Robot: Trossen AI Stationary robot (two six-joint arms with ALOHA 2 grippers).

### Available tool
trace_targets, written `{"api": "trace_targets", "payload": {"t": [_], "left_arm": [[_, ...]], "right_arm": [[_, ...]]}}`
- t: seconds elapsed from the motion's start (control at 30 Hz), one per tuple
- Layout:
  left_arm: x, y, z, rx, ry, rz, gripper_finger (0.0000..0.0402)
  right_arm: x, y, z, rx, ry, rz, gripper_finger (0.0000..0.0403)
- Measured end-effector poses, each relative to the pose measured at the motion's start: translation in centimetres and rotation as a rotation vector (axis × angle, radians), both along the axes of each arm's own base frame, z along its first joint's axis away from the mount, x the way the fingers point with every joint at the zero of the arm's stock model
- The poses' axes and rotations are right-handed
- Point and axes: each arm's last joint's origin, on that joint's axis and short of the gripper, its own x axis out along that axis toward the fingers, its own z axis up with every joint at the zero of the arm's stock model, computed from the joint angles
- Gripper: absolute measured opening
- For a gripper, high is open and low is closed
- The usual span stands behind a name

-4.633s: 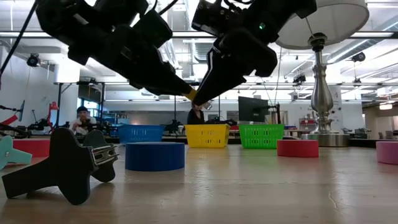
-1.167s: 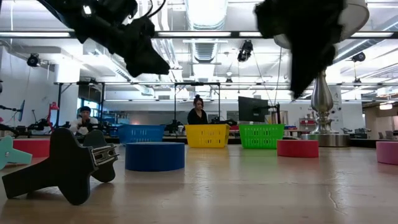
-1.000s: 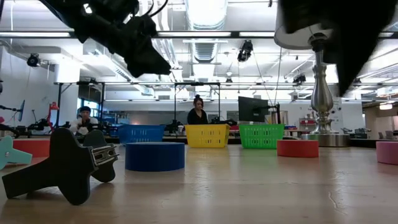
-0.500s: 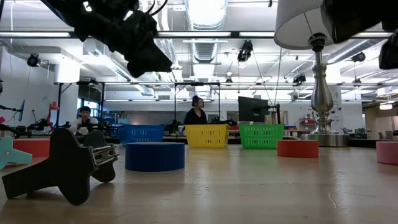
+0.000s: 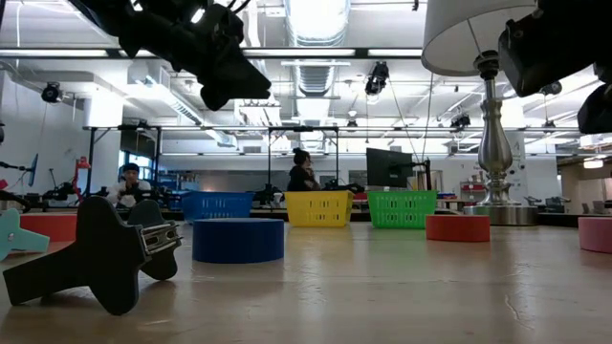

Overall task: Pick and place Stapler, Stapler remover, tape
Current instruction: Put the light blue staple remover into the yellow bin

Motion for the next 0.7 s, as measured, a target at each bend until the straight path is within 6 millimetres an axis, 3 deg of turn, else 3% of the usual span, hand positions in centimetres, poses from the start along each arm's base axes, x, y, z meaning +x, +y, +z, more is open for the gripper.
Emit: {"api": "trace_targets", "payload": {"t": [0.7], "left_arm": [[0.0, 0.0, -0.2, -0.03, 0.005, 0.009, 0.0126]], "right_arm": [[-0.6, -0.3, -1.4, 0.005, 0.002, 0.023, 0.0148]]}}
